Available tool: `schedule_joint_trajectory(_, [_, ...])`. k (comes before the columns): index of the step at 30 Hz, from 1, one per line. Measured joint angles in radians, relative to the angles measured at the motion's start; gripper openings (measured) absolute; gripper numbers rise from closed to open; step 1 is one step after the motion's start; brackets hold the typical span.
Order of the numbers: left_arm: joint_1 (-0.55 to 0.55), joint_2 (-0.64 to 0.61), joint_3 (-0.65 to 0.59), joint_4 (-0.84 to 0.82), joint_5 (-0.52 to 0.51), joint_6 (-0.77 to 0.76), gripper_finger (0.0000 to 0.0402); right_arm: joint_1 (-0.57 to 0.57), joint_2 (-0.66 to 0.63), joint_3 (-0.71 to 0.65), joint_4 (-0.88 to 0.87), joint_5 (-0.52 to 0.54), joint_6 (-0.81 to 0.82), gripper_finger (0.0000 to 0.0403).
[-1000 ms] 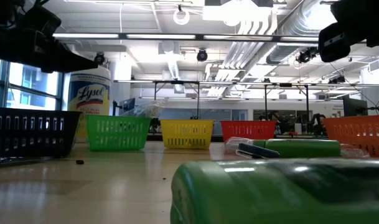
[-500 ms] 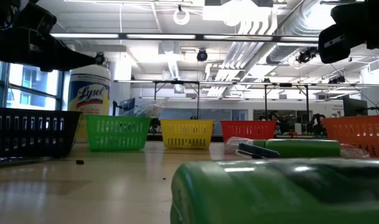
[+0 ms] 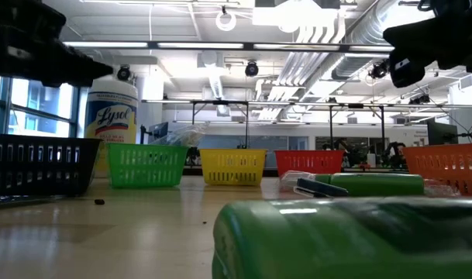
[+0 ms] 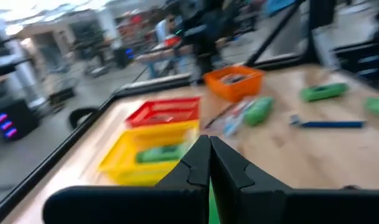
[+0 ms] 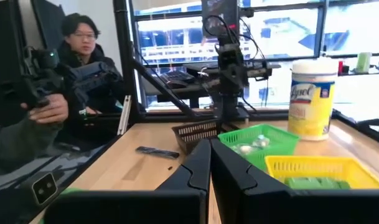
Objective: Pick & Place Travel size toiletries
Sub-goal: Put the green shampoo into the yellow bin
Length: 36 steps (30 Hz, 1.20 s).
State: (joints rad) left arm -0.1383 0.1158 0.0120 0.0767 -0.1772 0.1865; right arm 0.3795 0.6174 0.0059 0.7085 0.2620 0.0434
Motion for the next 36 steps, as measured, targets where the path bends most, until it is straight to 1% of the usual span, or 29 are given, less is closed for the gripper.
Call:
schedule_joint_trajectory(2, [0.0,0.0,0.0,0.039,0.043,0.001,0.0,-0.007,0.002,0.0,0.008,-0.001,0.007,0.0004])
schedule_joint_trajectory(4, [0.0,0.0,0.0,0.064,0.068,-0.036,0.0,-0.011,0.01,0.0,0.016,-0.001,0.007,0.0004])
schedule_joint_trajectory(12, [0.0,0.0,0.007,0.034,0.064,-0.037,0.0,-0.023,0.03,0.0,0.034,0.001,0.006,0.0004])
schedule_joint_trajectory(28, [0.0,0.0,0.008,0.034,0.063,-0.034,0.0,-0.023,0.03,0.0,0.04,-0.002,0.005,0.0004])
schedule_joint_trajectory(32, [0.0,0.0,0.008,0.034,0.063,-0.034,0.0,-0.023,0.03,0.0,0.044,-0.002,0.046,0.0004])
schedule_joint_trajectory(36, [0.0,0.0,0.008,0.034,0.062,-0.029,0.0,-0.023,0.03,0.0,0.046,0.0,0.036,0.0004])
